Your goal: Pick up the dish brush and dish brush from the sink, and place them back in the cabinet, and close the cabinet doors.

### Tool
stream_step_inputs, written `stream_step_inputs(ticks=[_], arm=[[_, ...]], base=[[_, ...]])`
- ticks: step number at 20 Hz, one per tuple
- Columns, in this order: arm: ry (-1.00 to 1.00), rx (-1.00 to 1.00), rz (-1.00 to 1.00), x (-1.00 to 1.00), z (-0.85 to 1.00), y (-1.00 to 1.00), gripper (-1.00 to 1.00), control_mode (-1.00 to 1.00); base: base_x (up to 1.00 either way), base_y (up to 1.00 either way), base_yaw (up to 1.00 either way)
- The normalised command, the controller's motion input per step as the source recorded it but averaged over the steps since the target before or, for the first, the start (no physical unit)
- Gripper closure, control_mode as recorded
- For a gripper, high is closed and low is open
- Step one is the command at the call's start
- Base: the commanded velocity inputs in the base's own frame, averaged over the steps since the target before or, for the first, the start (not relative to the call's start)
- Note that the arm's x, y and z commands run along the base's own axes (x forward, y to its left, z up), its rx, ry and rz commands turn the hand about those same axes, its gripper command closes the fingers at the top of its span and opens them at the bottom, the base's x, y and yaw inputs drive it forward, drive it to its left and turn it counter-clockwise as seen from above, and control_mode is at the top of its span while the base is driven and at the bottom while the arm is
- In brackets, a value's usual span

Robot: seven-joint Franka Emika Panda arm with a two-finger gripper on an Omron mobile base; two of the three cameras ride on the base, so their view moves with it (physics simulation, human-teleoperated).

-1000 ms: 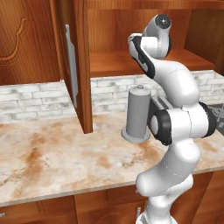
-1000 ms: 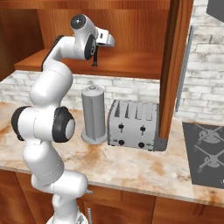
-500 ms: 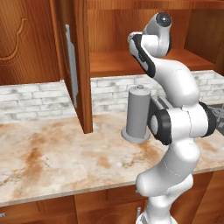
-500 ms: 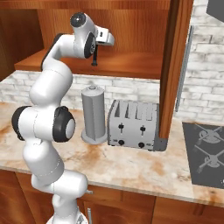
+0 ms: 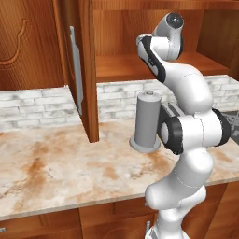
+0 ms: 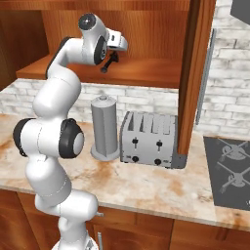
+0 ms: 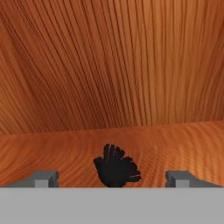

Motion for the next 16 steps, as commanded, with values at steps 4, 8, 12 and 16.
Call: stream_step_inputs(ticks=[4, 8, 12, 16], arm=[[-0.04, 0.00, 0.00, -0.10, 0.00, 0.00, -1.00, -1.00], [-0.14, 0.00, 0.00, -0.51, 0.00, 0.00, -1.00, -1.00], [-0.13, 0.00, 0.00, -0.63, -0.04, 0.00, -1.00, -1.00], [-0.13, 0.00, 0.00, -0.80, -0.02, -0.01, -1.00, -1.00]], base=[[0.00, 0.00, 0.00], [0.00, 0.00, 0.00], [0.00, 0.00, 0.00], [0.00, 0.00, 0.00]])
